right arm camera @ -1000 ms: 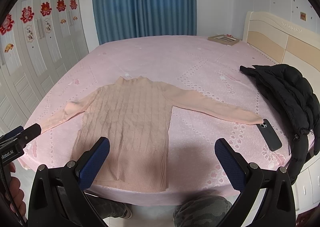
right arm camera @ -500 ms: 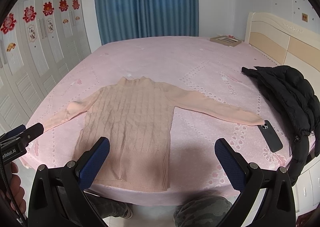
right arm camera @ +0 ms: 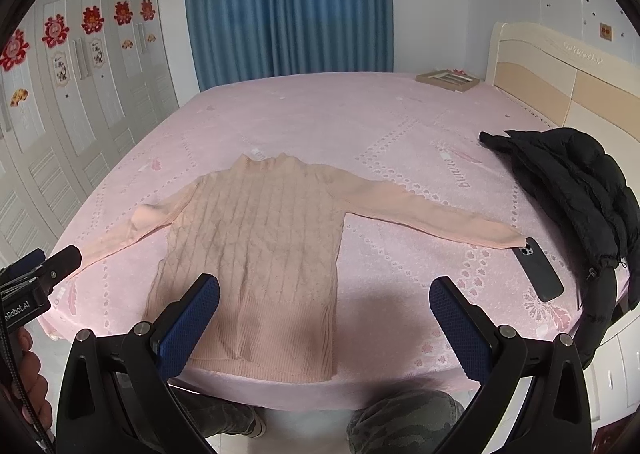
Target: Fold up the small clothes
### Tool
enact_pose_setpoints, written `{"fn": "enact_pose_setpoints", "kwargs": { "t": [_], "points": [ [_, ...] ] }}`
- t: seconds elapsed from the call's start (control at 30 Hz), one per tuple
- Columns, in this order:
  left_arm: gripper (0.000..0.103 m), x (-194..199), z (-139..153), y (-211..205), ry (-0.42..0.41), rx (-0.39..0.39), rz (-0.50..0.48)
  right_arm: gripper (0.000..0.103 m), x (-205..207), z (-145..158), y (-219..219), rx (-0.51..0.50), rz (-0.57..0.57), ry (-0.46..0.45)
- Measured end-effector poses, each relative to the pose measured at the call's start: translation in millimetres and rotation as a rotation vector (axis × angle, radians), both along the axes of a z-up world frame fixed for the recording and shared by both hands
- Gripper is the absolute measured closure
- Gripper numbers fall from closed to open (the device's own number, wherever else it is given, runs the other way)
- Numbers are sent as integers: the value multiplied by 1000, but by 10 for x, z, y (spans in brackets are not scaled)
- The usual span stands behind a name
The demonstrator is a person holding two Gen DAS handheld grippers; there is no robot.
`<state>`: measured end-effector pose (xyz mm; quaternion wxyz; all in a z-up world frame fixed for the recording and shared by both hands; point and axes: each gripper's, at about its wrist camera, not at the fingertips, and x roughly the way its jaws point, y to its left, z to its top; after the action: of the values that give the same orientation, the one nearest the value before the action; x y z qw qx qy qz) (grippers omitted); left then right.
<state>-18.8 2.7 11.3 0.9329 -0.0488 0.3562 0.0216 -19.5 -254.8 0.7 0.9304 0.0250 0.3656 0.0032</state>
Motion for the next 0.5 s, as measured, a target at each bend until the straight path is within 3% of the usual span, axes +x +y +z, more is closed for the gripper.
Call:
{"fn": "enact_pose_setpoints", "kwargs": {
  "t": [0.5],
  "points": [
    [4, -11, 14, 21, -5, -4, 7, 0, -36, 66, 20, -21, 1, -30]
  ]
}}
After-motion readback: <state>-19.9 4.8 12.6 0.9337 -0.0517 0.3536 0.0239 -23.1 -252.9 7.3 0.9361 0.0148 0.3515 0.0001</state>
